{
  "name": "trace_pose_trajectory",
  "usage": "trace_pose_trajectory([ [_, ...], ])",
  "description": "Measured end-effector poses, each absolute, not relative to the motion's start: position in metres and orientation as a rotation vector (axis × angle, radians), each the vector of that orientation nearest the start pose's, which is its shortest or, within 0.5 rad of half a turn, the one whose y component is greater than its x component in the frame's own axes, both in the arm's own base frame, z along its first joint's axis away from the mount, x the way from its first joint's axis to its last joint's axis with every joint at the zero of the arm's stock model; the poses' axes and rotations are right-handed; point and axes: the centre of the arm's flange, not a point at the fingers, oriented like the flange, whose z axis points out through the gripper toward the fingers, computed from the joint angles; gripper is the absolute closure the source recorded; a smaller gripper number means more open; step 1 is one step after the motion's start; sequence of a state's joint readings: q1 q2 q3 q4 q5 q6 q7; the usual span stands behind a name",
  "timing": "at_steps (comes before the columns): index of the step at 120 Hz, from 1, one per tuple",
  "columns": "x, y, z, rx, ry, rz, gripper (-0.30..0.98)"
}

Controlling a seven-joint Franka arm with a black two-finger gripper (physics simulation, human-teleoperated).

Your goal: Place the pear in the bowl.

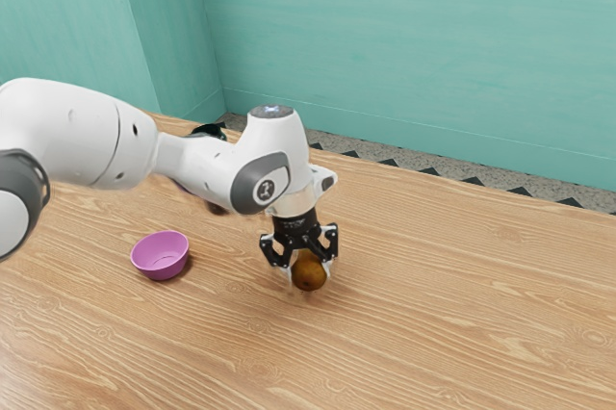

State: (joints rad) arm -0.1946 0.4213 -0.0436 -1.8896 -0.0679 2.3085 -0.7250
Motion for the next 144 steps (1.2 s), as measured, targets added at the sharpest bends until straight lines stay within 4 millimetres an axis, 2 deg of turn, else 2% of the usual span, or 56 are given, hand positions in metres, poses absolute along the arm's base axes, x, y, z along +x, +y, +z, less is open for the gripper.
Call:
trace_pose_trajectory([
  [10,0.613,-0.144,0.313,-3.093,-0.864,-0.010,0.45],
  [23,0.605,-0.120,0.351,-3.076,-0.924,-0.059,0.46],
  [32,0.592,-0.090,0.373,-3.050,-0.996,-0.063,0.46],
  [45,0.557,-0.039,0.394,-2.995,-1.123,-0.035,0.46],
  [53,0.547,-0.013,0.398,-2.963,-1.192,-0.013,0.45],
  [78,0.530,0.061,0.401,-2.858,-1.393,0.063,0.45],
  [100,0.506,0.123,0.386,-2.752,-1.558,0.164,0.44],
  [113,0.515,0.161,0.381,-2.700,-1.640,0.177,0.44],
  [119,0.526,0.159,0.375,-2.703,-1.624,0.185,0.44],
  [129,0.545,0.114,0.366,-2.763,-1.496,0.205,0.44],
  [133,0.548,0.103,0.365,-2.777,-1.463,0.208,0.44],
  [144,0.551,0.102,0.365,-2.782,-1.454,0.204,0.44],
])
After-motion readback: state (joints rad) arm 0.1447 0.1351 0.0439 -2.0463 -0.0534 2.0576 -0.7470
